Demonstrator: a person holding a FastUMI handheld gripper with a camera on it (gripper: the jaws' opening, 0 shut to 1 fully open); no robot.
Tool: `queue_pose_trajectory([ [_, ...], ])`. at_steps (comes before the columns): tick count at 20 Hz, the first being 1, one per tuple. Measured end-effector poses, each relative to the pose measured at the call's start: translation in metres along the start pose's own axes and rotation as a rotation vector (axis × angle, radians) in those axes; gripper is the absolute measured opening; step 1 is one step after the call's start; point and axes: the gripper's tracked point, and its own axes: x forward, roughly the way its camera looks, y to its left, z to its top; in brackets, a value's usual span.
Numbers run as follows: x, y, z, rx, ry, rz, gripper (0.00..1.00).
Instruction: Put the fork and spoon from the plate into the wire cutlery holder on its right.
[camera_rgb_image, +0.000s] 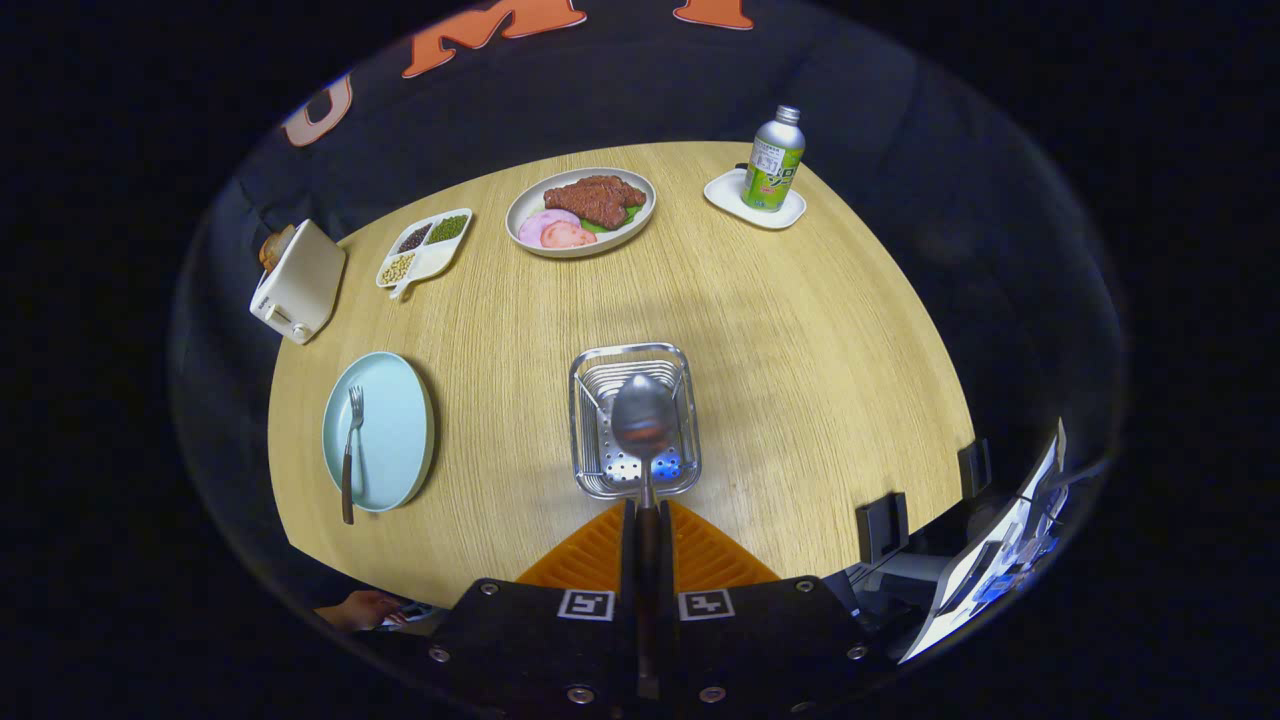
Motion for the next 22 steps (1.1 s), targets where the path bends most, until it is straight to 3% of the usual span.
queue_pose_trajectory([
  [6, -0.005, -0.003, 0.041, 0.041, -0.111, 0.014, 0.09],
  [11, -0.036, 0.005, 0.099, 0.06, -0.342, 0.07, 0.12],
  [13, -0.061, 0.01, 0.132, 0.079, -0.492, 0.086, 0.2],
  [19, -0.153, 0.01, 0.209, 0.093, -0.951, 0.051, 0.61],
  [22, -0.184, 0.022, 0.227, 0.072, -1.08, 0.024, 0.78],
])
